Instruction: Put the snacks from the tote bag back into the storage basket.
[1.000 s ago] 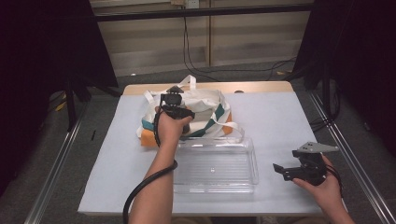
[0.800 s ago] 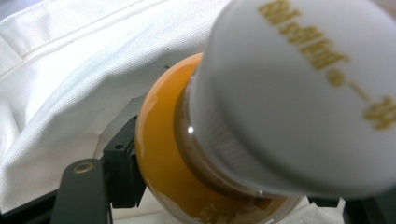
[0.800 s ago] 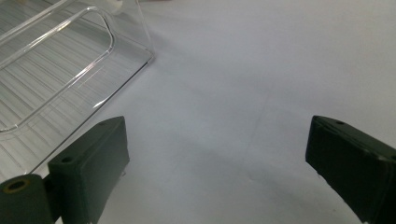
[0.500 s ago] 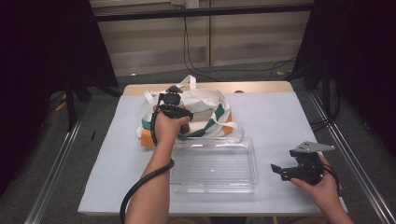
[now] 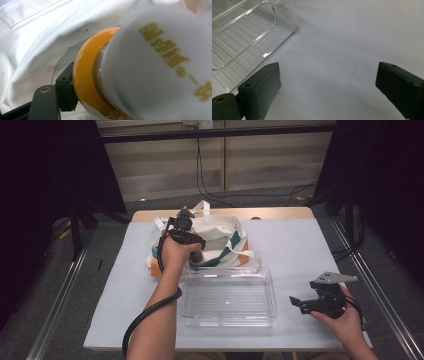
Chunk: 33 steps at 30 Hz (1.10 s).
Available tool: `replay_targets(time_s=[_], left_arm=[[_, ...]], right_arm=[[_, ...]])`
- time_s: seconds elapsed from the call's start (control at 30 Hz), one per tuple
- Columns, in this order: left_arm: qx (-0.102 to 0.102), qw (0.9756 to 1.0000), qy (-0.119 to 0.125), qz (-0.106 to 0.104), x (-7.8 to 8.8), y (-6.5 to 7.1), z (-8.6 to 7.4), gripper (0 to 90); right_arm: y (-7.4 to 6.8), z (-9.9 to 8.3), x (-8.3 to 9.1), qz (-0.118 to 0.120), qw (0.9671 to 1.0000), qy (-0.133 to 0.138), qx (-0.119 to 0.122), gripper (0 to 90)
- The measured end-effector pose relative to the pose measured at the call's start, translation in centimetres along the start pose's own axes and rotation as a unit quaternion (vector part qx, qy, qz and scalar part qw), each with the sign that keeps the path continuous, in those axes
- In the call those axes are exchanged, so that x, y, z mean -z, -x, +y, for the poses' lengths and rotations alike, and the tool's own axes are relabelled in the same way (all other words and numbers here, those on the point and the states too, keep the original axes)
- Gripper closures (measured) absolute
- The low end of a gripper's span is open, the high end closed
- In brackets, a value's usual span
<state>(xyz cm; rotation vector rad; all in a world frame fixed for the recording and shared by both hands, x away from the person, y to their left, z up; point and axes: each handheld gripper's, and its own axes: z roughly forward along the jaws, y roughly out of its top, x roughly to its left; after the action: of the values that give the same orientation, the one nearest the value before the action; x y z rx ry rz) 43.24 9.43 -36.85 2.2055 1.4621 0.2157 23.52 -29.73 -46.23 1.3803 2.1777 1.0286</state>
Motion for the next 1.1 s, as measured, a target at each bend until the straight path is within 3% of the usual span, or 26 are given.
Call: replay_targets(time_s=[0.27,0.63,0.77,1.1], left_arm=[[-0.027,0.9993,-0.027,0.005,1.2,0.4,0.8,30.1],[-0.047,0.9977,-0.048,0.009,2.9,0.7,1.6,30.1],[-0.041,0.998,-0.049,0.003,3.3,0.7,1.7,30.1],[-0.058,0.9959,-0.07,-0.003,4.1,0.9,2.4,30.1]], right_arm=[[0.0,0.0,-0.1,0.001,1.0,-0.001,0.005,5.7],[0.0,0.0,-0.1,-0.001,1.0,0.0,0.006,5.7],[-0.1,0.0,-0.1,0.0,1.0,-0.002,0.005,5.7],[-0.2,0.0,-0.2,0.002,1.0,-0.006,0.006,5.7]])
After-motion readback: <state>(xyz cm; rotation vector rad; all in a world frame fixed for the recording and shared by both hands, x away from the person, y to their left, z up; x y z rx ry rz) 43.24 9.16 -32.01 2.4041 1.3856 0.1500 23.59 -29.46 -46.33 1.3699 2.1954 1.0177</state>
